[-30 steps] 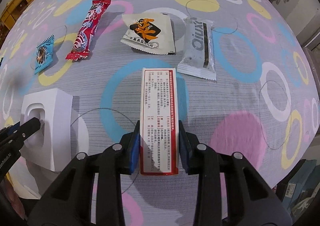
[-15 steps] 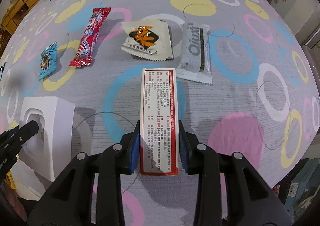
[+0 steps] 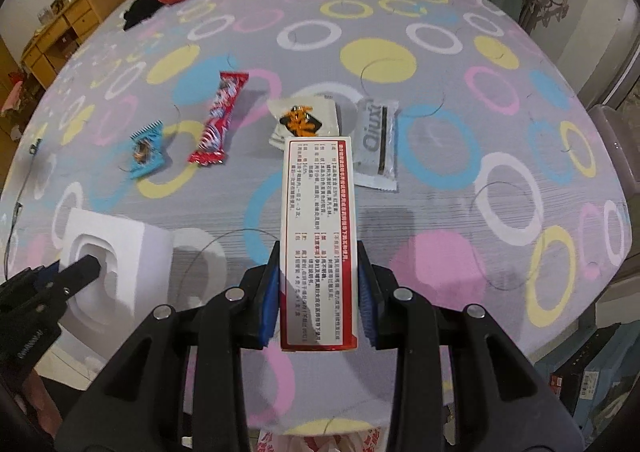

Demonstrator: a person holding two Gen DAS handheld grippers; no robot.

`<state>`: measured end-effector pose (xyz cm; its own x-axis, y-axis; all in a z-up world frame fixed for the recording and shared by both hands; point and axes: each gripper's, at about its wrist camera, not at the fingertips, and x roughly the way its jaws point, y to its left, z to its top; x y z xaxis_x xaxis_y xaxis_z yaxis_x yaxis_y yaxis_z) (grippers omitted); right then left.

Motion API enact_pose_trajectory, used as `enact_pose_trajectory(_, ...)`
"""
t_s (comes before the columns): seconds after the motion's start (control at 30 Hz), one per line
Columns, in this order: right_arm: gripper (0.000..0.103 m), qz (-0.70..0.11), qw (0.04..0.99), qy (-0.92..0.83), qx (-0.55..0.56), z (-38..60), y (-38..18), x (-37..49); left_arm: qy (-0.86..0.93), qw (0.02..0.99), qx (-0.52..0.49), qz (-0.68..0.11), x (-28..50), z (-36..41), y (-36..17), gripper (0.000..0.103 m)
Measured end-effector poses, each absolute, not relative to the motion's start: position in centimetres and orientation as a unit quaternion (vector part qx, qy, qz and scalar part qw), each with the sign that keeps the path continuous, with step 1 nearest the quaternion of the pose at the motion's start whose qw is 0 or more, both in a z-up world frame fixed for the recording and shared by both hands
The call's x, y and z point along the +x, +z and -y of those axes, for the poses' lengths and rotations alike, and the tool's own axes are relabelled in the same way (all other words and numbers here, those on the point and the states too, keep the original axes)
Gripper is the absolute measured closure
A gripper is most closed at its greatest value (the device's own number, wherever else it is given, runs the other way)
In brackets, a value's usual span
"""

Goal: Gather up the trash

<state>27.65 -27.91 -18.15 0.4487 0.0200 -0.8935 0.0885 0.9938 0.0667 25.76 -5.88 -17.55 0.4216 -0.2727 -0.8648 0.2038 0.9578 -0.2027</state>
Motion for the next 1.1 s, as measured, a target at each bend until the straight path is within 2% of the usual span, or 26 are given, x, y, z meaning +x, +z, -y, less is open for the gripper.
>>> enact_pose_trajectory(0.53, 0.071, -0.458, 0.887, -0.009, 0.063, 29.9, -9.8, 20.3, -0.175, 0.867, -0.001, -0.467, 19.0, 8.6, -9.9, 0.081)
enact_pose_trajectory(1.1, 0.071, -0.372, 0.925, 0.007, 0.070, 32.7, -1.6, 7.5, -0.229, 0.888, 0.031, -0.398, 9.4, 12.1, -2.5, 0.081)
